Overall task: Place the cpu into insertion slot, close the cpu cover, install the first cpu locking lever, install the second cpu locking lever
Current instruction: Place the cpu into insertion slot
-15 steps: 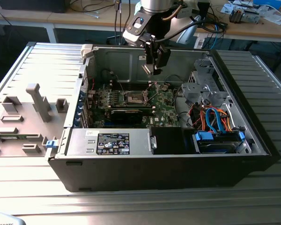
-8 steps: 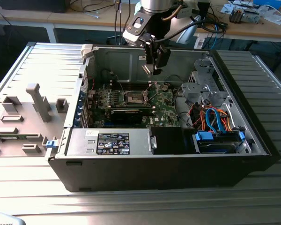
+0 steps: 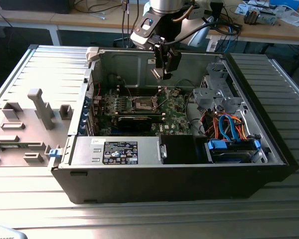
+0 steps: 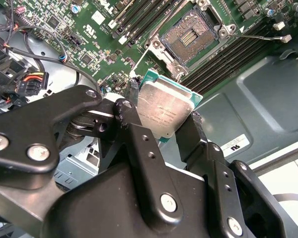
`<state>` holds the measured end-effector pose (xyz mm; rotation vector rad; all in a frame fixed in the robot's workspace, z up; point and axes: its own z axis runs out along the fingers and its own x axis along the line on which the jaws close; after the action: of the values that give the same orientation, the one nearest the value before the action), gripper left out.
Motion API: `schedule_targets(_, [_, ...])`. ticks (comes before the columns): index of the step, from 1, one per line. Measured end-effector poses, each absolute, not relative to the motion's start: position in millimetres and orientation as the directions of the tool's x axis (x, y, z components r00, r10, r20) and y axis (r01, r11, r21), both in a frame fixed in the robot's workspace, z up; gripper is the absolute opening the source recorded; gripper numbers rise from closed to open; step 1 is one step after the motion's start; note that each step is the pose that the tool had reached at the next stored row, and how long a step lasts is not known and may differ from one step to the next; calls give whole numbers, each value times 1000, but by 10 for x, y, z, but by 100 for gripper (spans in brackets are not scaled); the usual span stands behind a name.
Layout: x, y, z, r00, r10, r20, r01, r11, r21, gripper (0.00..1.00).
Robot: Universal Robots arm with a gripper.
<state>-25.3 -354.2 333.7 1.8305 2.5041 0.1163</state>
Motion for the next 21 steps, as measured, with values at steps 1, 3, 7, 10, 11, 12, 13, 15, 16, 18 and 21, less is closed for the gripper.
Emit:
schedule_targets(1, [-253, -3542, 3337, -303, 953, 14, 950, 301, 83, 55])
schedule_targets(3, [-253, -3542, 3337, -303, 953, 14, 950, 301, 83, 55])
schedule_targets(7, [-253, -3542, 3314, -294, 956, 14, 953, 292, 83, 55])
schedule_targets(10, [-253, -3542, 3293, -294, 956, 14, 953, 292, 83, 55])
schedule_targets(11, [-253, -3542, 3293, -294, 956, 13, 953, 292, 83, 55])
schedule_targets(12, [-253, -3542, 3293, -294, 956, 13, 953, 292, 83, 55])
schedule_targets(13, [-253, -3542, 3291, -294, 956, 13, 953, 292, 83, 55])
schedule_targets(15, [-253, -3542, 3290, -294, 956, 13, 953, 292, 83, 55])
schedule_targets(16, [-253, -3542, 3289, -294, 956, 14, 953, 292, 83, 55])
schedule_targets(18, [-253, -3542, 3289, -294, 956, 14, 953, 292, 83, 55])
schedule_targets(21, [-253, -3542, 3289, -294, 956, 13, 953, 292, 83, 55])
